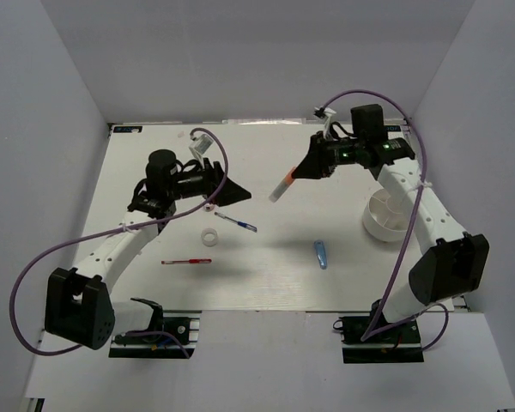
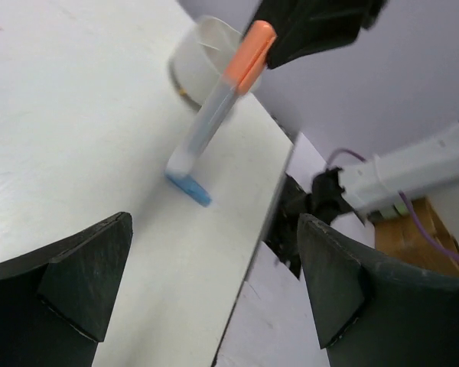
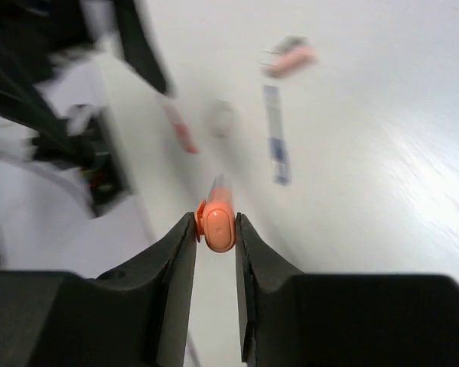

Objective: Sort the stationery into containers
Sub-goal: Pass the stationery from the left arm to the right, then place the stationery into the container, then grab a piece of stationery with the left arm, then pass the stationery from the left arm to the right

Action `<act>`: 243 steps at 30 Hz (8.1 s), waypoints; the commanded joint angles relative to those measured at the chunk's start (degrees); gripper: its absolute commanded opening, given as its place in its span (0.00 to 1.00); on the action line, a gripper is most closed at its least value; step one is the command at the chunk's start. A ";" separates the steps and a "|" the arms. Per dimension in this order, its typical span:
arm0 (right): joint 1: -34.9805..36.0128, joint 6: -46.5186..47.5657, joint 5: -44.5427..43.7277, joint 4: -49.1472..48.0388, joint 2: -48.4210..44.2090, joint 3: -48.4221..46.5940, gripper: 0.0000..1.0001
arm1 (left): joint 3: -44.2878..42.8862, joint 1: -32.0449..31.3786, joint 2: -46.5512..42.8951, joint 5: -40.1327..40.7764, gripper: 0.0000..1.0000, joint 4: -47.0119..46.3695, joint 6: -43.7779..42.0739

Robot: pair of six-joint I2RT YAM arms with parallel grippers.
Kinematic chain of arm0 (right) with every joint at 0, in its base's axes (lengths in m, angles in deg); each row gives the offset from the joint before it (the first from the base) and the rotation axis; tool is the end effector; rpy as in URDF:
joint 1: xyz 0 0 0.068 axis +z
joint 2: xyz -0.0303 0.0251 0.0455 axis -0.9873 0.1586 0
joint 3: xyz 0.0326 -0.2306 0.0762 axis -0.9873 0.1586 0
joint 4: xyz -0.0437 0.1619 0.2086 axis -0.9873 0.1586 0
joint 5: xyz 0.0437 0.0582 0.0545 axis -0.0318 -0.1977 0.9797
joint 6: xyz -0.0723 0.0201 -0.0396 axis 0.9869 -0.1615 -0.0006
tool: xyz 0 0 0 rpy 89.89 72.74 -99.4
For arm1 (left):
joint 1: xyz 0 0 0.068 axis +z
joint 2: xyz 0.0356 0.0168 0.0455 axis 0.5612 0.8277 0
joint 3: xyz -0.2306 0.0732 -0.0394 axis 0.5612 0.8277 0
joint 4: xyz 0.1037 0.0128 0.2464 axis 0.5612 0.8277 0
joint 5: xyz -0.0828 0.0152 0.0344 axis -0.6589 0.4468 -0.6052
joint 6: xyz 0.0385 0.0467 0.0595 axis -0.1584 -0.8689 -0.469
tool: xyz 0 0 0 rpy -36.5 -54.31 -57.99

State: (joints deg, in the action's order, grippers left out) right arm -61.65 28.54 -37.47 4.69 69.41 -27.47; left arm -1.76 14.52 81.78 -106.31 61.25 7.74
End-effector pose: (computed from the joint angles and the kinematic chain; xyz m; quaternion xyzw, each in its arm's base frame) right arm 0.3244 0.1757 0.3328 -0.3318 0.7519 0.4559 0.3416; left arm 0.2817 -0.1632 0.2737 0.1980 0.7312 -0.5518 0.3488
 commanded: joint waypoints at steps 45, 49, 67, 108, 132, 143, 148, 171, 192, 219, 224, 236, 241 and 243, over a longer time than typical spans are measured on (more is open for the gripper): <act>-36.36 22.59 -35.75 10.65 -6.40 -2.32 0.00 | -12.79 7.40 8.46 0.46 0.98 16.76 -9.82; -36.36 24.97 -31.19 13.10 -2.20 -6.17 0.00 | -14.01 7.40 8.46 2.21 0.98 20.44 -13.15; -35.92 29.54 -25.99 16.36 1.86 -6.62 0.00 | -11.64 7.93 6.17 2.48 0.98 21.77 -14.92; -35.92 30.60 -25.47 23.91 6.78 -8.11 0.57 | -28.77 6.52 21.80 5.02 0.67 57.97 -69.91; -35.57 22.07 -14.48 31.12 8.37 -24.90 0.59 | -32.81 -3.32 36.75 19.88 0.62 60.79 -107.47; -35.48 21.81 -14.13 31.39 8.28 -25.69 0.59 | -37.39 -4.47 45.80 22.86 0.55 63.17 -109.93; -35.48 21.45 -13.25 31.48 8.28 -27.01 0.58 | -36.26 -4.99 47.30 25.94 0.41 63.52 -111.24; -29.51 16.80 -0.42 27.62 5.64 -28.68 0.57 | -26.31 -8.86 29.04 2.77 0.00 44.20 -68.49; -7.71 6.69 8.64 19.88 5.11 -21.30 0.60 | -12.34 -7.72 16.36 -14.31 0.00 -3.80 -8.42; -0.68 4.93 9.96 19.00 8.81 -14.09 0.26 | -14.10 -7.72 16.37 -13.43 0.00 -5.65 -8.33; -0.59 4.58 8.90 18.56 8.72 -14.53 0.06 | -13.31 -7.72 16.19 -13.34 0.00 -5.56 -8.76; -5.94 13.97 -3.11 25.76 5.12 -15.59 0.00 | -13.22 -5.17 12.50 -7.99 0.98 4.89 -15.79; -12.89 20.74 -13.05 30.94 1.52 -15.06 0.00 | -16.47 -0.61 12.23 -2.19 0.98 13.49 -17.03; -16.66 23.21 -19.99 30.78 -0.85 -15.06 0.00 | -18.49 0.89 13.20 0.62 0.98 17.63 -17.20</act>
State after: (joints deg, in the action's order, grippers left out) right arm -75.03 46.16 -48.71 32.69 73.65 -41.37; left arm -16.71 13.28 96.14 -110.92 71.58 -7.84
